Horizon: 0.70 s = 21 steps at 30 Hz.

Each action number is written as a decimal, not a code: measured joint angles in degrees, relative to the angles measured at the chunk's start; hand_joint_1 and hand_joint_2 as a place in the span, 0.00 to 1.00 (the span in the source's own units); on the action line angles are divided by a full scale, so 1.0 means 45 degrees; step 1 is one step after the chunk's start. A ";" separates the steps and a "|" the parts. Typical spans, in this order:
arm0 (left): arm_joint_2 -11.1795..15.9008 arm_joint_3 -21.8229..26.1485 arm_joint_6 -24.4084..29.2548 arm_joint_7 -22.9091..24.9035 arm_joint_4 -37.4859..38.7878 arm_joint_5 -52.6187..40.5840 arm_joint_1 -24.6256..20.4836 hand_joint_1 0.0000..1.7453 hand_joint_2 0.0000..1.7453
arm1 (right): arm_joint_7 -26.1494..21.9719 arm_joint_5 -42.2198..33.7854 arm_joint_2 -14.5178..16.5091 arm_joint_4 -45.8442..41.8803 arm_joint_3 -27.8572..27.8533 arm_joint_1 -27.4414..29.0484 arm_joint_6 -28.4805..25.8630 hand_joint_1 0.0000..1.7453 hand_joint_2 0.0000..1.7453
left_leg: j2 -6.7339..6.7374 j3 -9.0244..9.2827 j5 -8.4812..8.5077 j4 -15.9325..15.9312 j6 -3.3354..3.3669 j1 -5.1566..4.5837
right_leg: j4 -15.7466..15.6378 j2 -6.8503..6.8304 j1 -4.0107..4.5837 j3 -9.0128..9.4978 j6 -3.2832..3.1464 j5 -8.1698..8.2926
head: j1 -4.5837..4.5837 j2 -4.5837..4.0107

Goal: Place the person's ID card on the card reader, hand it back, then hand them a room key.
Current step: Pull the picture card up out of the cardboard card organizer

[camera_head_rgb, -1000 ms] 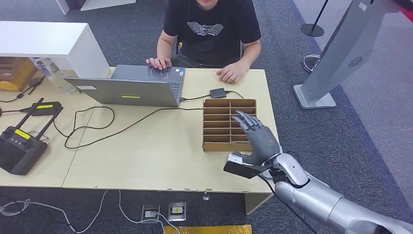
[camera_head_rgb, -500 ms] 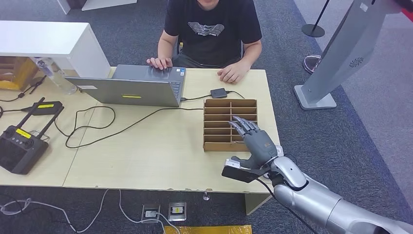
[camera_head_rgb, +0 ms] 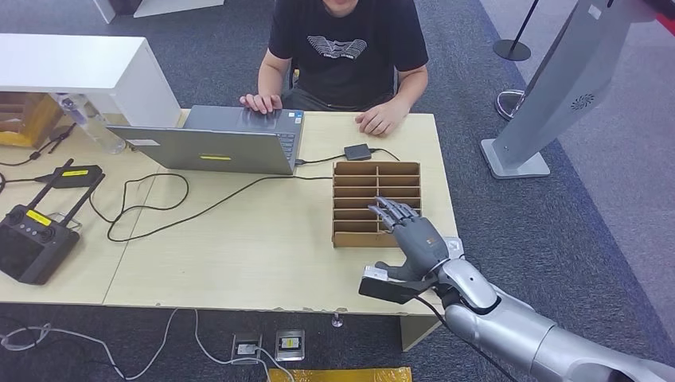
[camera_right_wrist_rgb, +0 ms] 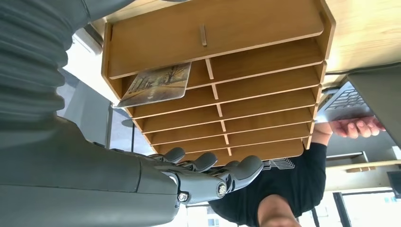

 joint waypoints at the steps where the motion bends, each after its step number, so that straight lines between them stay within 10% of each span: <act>1: -0.0002 0.0000 0.0011 -0.0001 0.0000 0.0000 0.0000 0.00 0.00 | -0.0041 0.0040 0.0008 0.0009 0.0036 -0.0020 -0.0011 0.00 1.00 | 0.0000 -0.0001 0.0000 0.0000 0.0000 0.0000 | 0.0000 0.0000 0.0000 0.0000 0.0000 0.0000 | 0.0000 0.0000; 8: -0.0049 0.0000 0.0029 -0.0002 0.0000 0.0000 0.0003 0.00 0.00 | -0.1840 -0.0482 0.0038 0.0678 0.0131 -0.0832 -0.0067 0.00 1.00 | -0.0007 0.0002 0.0001 0.0000 0.0001 0.0000 | -0.0001 -0.0007 0.0000 0.0003 0.0000 0.0000 | 0.0000 0.0000; 21: -0.0085 0.0000 -0.0056 -0.0028 0.0000 -0.0005 0.0007 0.00 0.00 | -0.1723 -0.0425 0.0102 0.1269 0.0172 -0.0995 -0.0216 0.00 1.00 | -0.0013 -0.0002 0.0001 0.0000 0.0001 0.0000 | 0.0001 -0.0013 0.0000 0.0003 0.0000 0.0000 | -0.0001 0.0000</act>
